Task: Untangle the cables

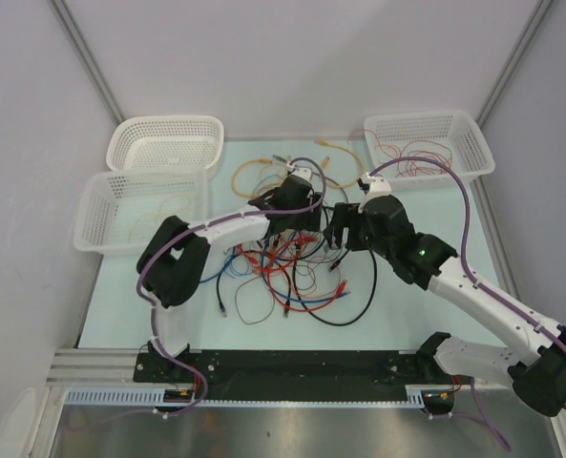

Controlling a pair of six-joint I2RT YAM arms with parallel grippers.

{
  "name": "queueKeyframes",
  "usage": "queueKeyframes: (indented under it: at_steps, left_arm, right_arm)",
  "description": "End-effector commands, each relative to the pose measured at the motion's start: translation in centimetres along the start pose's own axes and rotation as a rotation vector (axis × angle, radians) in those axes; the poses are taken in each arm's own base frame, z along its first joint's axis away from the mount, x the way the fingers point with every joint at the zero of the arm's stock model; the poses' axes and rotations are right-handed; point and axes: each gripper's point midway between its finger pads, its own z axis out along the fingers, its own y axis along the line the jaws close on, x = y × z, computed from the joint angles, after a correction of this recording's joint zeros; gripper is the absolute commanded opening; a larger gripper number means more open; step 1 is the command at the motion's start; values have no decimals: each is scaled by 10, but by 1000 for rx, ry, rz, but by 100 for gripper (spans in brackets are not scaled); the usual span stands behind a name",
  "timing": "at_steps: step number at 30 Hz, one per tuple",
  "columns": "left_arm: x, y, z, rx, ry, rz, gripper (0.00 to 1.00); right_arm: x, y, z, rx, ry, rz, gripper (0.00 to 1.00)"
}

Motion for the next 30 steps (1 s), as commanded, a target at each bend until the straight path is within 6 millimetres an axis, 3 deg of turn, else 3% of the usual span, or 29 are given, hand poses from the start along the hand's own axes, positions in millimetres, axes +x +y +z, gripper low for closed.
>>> queueKeyframes:
  at_steps: [1,5,8,13,14,16,17,19,21,23,24,25,26,27,28,29,30]
  left_arm:
    - [-23,22,17,-102,-21,-142,86]
    - [-19,30,32,-104,-17,-206,83]
    - [-25,34,43,-93,-42,-230,75]
    - [-32,27,63,-57,-41,-229,41]
    - [-32,27,65,-54,-39,-227,28]
    - [-30,26,66,-49,-39,-223,16]
    - [-30,26,65,-48,-38,-220,4]
    - [-32,25,56,-41,-43,-218,0]
    - [-30,26,43,-30,-39,-210,0]
    - [-53,14,6,45,-99,-215,0]
    - [-40,14,-4,69,-78,-215,0]
    - [-61,4,-37,136,-140,-215,0]
    - [-62,-14,-54,244,-142,-198,0]
    - [-51,-19,-65,292,-126,-181,0]
    - [-52,-28,-83,363,-138,-148,0]
    - [-60,-46,-116,482,-168,-113,0]
    - [-47,-52,-128,533,-150,-81,0]
  right_arm:
    - [-3,-3,-3,3,-10,13,82]
    - [-1,-8,-1,16,-3,8,82]
    - [0,-10,0,16,1,11,82]
    - [-1,-8,-4,6,-2,19,81]
    - [0,-8,-5,6,1,21,81]
    - [-3,-9,-8,9,-9,26,81]
    - [-2,-9,-9,9,-7,25,81]
    - [-5,-9,-13,8,-18,30,81]
    - [-10,-8,-18,2,-39,32,81]
    - [-17,-7,-27,-10,-72,38,81]
    - [-21,-7,-30,-11,-87,38,81]
    - [-23,-7,-33,-12,-100,37,81]
    - [-29,-7,-37,-18,-123,42,81]
    - [-31,-6,-38,-21,-132,42,81]
    - [-33,-5,-40,-27,-140,46,81]
    - [-37,-2,-40,-41,-155,52,81]
    - [-39,1,-41,-59,-159,58,81]
